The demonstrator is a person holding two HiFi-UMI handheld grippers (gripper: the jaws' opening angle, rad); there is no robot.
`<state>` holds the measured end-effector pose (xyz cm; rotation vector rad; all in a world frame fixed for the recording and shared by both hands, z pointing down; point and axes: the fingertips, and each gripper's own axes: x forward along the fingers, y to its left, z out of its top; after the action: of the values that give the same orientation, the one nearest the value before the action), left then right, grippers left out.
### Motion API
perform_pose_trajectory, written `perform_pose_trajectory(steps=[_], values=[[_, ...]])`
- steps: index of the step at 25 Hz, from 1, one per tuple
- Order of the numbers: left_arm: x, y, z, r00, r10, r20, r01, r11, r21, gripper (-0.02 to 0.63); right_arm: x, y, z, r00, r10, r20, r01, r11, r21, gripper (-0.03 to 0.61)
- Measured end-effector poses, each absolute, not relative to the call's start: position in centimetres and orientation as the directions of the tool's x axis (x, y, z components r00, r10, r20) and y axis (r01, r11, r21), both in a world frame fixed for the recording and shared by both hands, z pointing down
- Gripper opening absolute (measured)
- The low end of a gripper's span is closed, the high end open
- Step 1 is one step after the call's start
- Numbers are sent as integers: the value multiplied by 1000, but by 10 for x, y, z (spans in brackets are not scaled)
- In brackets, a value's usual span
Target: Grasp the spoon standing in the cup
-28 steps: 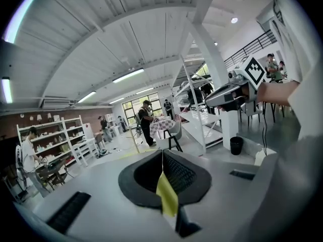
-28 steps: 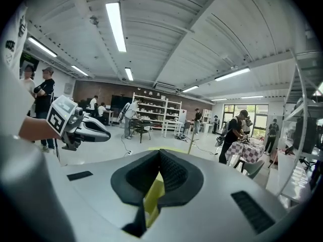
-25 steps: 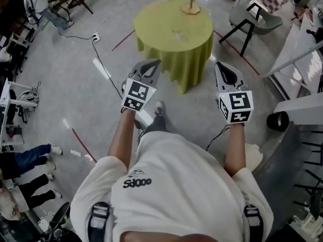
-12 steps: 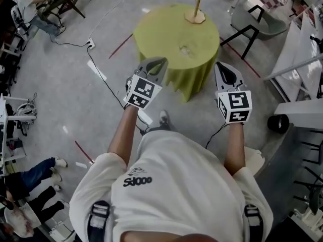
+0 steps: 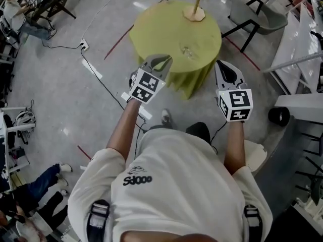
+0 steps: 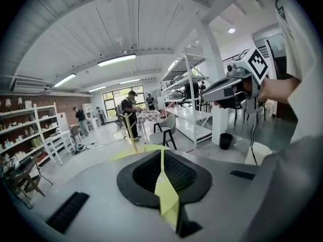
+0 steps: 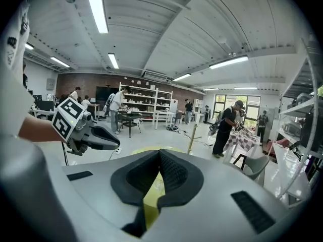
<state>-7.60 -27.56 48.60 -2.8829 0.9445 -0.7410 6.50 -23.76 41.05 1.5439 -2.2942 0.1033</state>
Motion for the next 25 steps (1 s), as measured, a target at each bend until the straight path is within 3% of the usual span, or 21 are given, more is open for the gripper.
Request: perform_pose_trajectory(steps=[3,5,7,25], values=[[-62,-284,504,712,-520,471,-521,-842,-141,32,69,-244,423,-342,-866,366,-906,407,117,23],[-53,-291,518,700,-507,504,-513,-847,-140,95,77,-250,432,-338,-862,378,-908,404,108,23],[-42,-300,532,683,-497,535,-506,-850,-144,109,86,-258,441,-341,-853,395,-907,410,101,22],[17,-358,654,498,-433,751,-450,-870,-203,133,143,-317,505,-435,-746,504,-858,513,19,23]])
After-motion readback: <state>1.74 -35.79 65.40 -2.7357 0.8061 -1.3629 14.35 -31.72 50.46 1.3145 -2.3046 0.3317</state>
